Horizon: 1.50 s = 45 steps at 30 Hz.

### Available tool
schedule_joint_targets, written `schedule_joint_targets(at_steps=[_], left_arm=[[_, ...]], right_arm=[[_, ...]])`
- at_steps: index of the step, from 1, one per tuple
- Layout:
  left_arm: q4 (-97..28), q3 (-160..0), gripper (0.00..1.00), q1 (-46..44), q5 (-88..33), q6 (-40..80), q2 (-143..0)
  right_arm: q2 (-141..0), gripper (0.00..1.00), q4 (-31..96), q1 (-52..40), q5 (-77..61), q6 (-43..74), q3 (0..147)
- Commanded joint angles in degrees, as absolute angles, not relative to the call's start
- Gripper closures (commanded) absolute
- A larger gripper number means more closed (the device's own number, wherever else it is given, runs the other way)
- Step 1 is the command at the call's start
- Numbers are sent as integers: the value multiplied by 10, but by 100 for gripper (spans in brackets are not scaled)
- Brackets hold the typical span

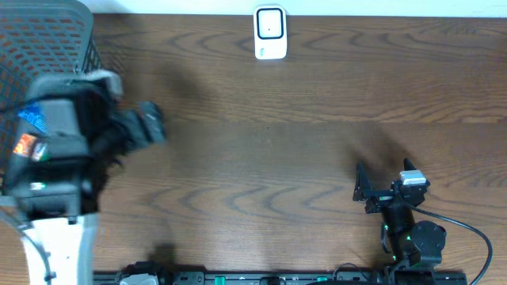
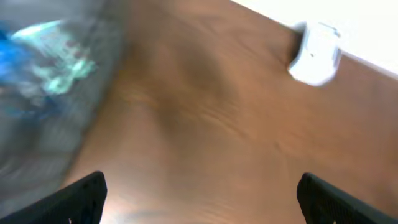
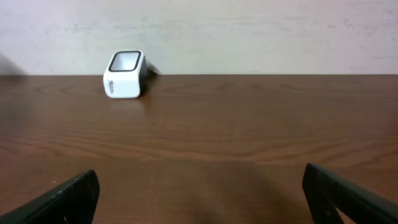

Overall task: Scan the item barcode
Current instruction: 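Reach the left gripper into the basket and grasp the green-lidded jar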

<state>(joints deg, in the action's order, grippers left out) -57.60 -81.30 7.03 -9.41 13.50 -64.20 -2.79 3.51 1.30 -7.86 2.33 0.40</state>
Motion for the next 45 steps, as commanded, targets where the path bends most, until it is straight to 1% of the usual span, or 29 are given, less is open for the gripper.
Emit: schedule_joint_targets(at_steps=[1,3,7,11,13,14,21,24,32,45], left_arm=[[-624,-947,2,174,-62,186,-676],[-665,-1004,2,239,-61,185,-701],[-714,-1021,2,347,-55,197,-738],[-733,-1021,2,417,-53,203,-808],[-733,-1020,2,430,-53,202,-834],[-735,-1018,2,441,-53,199,-874],[-733,-1007,2,444,-52,147,-1001],[-697,-973,2,444,-44,147,-1039],[-604,-875,2,444,-44,147,-1046],[-505,-772,2,444,-44,149,-1046]], right_arm=[[-27,1,37,6,-76,16,3],[-27,1,37,6,-76,16,3],[-27,1,37,6,-76,16,3],[-27,1,37,6,-76,16,3],[-27,1,37,6,-76,17,3],[-27,1,37,6,-76,17,3],[-27,1,37,6,-76,17,3],[-27,1,37,6,-76,17,3],[-27,1,37,6,-76,16,3],[-27,1,37,6,-76,16,3]])
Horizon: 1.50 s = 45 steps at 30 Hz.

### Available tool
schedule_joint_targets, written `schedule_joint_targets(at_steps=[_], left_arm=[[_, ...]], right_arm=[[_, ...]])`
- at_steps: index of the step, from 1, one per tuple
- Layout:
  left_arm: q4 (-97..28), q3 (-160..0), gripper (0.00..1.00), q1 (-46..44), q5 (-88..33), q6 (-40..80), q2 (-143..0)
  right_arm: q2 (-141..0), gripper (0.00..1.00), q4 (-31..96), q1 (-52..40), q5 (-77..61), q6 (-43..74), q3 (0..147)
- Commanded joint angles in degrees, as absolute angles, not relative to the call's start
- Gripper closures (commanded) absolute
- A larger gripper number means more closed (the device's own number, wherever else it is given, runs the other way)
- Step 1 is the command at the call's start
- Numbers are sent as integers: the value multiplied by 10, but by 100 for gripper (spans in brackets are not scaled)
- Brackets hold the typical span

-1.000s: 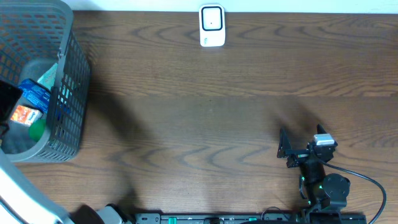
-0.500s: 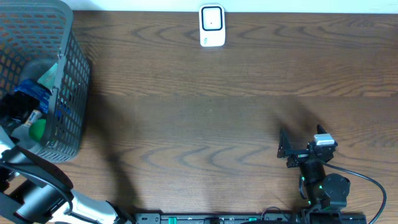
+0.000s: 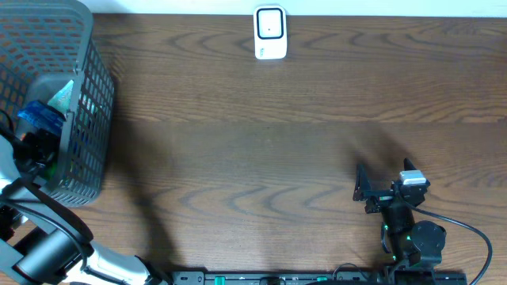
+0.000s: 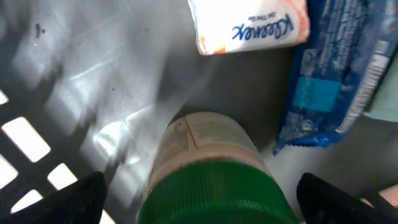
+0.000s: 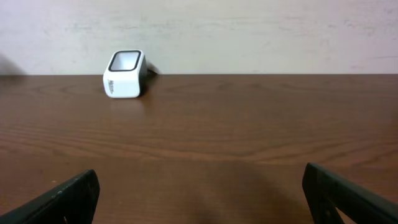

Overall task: Scan the item barcode
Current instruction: 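Reach the left gripper into the basket and grasp the green-lidded jar, then carry the jar out and set it on the table centre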

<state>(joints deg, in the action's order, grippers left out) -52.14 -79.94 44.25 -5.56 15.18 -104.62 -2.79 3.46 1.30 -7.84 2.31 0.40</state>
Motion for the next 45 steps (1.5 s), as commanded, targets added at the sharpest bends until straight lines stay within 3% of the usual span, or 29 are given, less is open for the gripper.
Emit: schedule_joint_targets(at_steps=[1,8,11,18,25,31,36,38,45], left_arm=[[-499,-766,2,444,-44,149,-1046],[-470,-733,2,444,-44,152,-1046],[-470,-733,16,444,-44,154,-1046],[-470,-735,33,444,-44,175,-1045],[-516,-820,34,444,-87,190,-1001],[-530,-977,34,432,-176,230,-847],[-489,-984,34,313,-216,244,-726],[-495,-984,34,190,-212,246,-707],[-509,-961,34,-102,-85,304,-779]], right_arm=[[-27,1,37,6,-76,17,3],[-27,1,37,6,-76,17,3],[-27,1,37,6,-76,16,3],[-27,1,37,6,-76,17,3],[-27,1,37,6,-76,17,3],[-27,1,37,6,-76,17,3],[-27,1,37,6,-76,17,3],[-27,1,37,6,-76,16,3],[-27,1,37,6,-76,16,3]])
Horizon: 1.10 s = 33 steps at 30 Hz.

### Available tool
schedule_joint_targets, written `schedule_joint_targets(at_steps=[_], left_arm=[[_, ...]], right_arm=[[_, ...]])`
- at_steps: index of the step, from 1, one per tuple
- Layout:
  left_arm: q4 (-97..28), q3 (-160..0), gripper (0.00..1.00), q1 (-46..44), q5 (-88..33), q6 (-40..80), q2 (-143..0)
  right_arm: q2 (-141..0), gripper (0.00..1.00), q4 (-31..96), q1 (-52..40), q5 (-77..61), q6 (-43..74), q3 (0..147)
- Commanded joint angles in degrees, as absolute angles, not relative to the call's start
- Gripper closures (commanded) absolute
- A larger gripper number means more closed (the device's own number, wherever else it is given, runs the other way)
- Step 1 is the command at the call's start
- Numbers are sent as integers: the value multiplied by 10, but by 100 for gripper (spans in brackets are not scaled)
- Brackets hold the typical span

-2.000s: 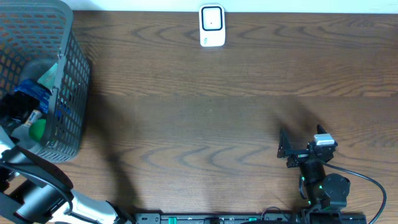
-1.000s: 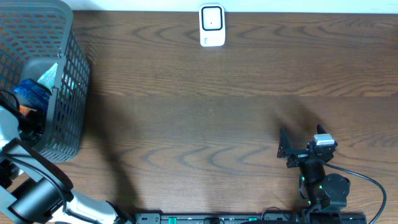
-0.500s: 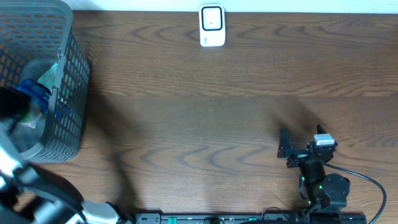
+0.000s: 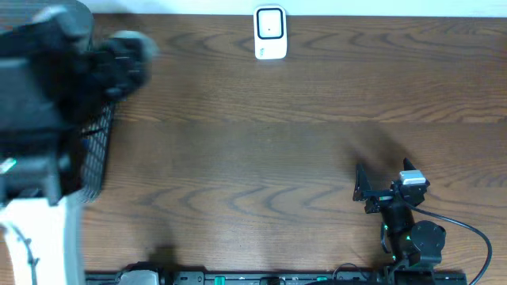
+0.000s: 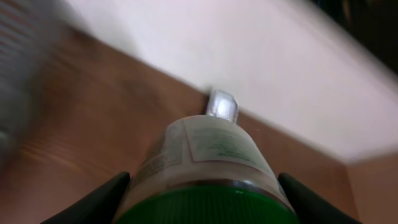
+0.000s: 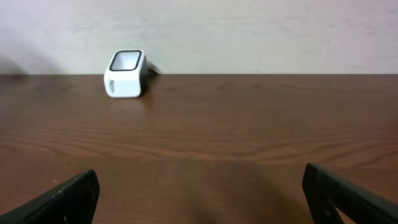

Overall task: Scan the item barcode
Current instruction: 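Carry the jar out and set it on the table centre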

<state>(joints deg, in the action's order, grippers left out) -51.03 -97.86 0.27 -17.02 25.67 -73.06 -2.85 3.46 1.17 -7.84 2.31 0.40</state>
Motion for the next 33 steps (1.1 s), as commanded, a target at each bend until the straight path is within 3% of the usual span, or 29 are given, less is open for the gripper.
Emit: schedule_joint_targets(at_steps=[1,8,16,20,22,23,24,25,33], left_arm=[[-509,-959,34,-123,-70,314,-791],[-511,-950,34,-303,47,452,-1015],[-511,-950,34,-322,49,647,-1198],[-511,-950,33,-322,25,646,-1229],[-511,-950,27,-322,21,646,-1229],[-511,-950,20,-322,20,644,-1227],[-512,-951,7,-322,19,639,-1225],[-513,-952,2,-322,19,627,-1219],[-590,-1074,2,-287,20,443,-1073]], right_arm=[[-27,1,37,6,-76,16,3],[-27,1,37,6,-76,17,3],[-27,1,37,6,-76,17,3],[-27,1,37,6,-76,17,3],[-27,1,37,6,-76,17,3],[-27,1,37,6,-76,17,3],[-27,1,37,6,-76,16,3],[-27,1,37,6,-76,16,3],[-27,1,37,6,-76,17,3]])
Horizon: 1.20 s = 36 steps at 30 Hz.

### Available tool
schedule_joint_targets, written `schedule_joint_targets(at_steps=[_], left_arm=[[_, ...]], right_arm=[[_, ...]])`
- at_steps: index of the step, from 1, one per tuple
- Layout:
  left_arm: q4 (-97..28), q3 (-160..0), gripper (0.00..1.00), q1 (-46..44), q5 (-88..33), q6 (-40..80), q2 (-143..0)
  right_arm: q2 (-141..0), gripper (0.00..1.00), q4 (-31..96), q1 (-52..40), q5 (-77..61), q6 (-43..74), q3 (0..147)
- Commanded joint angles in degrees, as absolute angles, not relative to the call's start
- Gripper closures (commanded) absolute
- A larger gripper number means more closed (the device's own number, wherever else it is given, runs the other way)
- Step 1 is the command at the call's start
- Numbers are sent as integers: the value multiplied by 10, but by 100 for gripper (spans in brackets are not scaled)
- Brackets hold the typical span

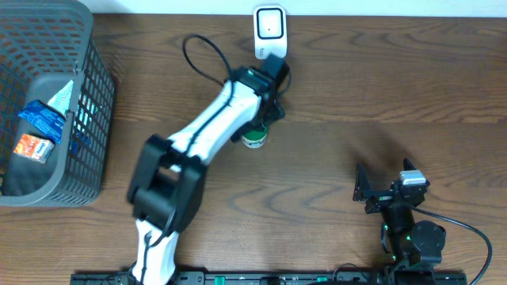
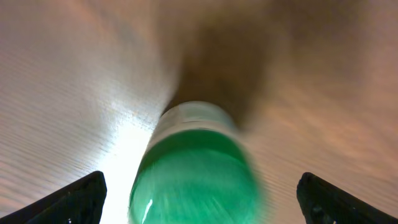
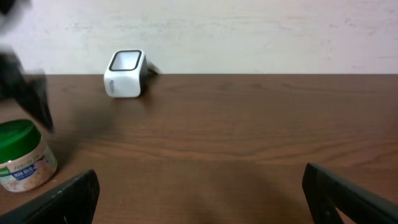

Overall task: Scan the item barcode
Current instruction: 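Carry the jar out and set it on the table centre, then reach the left gripper into the basket and grasp the blue bar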

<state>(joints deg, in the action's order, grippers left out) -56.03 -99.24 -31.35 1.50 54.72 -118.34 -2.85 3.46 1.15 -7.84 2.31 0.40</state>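
A small jar with a green lid [image 1: 254,138] stands upright on the wooden table, a short way in front of the white barcode scanner [image 1: 269,33]. My left gripper [image 1: 259,119] hovers just over the jar, open. Its wrist view looks straight down on the blurred green lid [image 2: 196,180], with the fingers [image 2: 81,196] spread wide on either side and not touching it. The right wrist view shows the jar [image 3: 22,155] at the left and the scanner [image 3: 126,73] by the wall. My right gripper [image 1: 363,191] rests open and empty near the front right.
A grey mesh basket [image 1: 87,95] stands at the left edge. It holds a blue packet [image 1: 40,119] and an orange packet [image 1: 30,147]. The left arm [image 1: 198,134] stretches diagonally across the middle of the table. A white wall runs behind the scanner.
My left gripper was shut on the jar, held in the air near the basket. Now the jar stands on the table in front of the scanner and the gripper is open above it.
My left gripper was open beside the basket. Then it was down inside the basket, open around the green-lidded jar. Then it was shut on the jar outside the basket. Now the jar stands on the table near the scanner, let go. The right arm stayed still.
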Motion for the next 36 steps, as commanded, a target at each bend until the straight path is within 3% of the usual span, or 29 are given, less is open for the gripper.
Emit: schedule_joint_targets(at_steps=[1,5,8,9,12,16,20,27,36], left_arm=[[-601,-1094,2,-278,22,423,-1048],[-629,-1154,2,-196,73,341,-934],[-657,-1154,2,-62,150,341,-871],[-672,-1154,2,39,151,342,-864],[-688,-1142,2,171,150,343,-879],[-674,-1079,2,288,107,346,-928],[-621,-996,2,356,3,336,-993],[-545,-935,2,380,-116,290,-1117],[-522,-934,2,380,-131,281,-1264]], right_arm=[[-27,1,37,6,-76,17,3],[-27,1,37,6,-76,17,3],[-27,1,37,6,-76,17,3],[-27,1,37,6,-76,16,3],[-27,1,37,6,-76,17,3],[-27,1,37,6,-76,16,3],[-27,1,37,6,-76,16,3],[-27,1,37,6,-76,17,3],[-27,1,37,6,-76,17,3]])
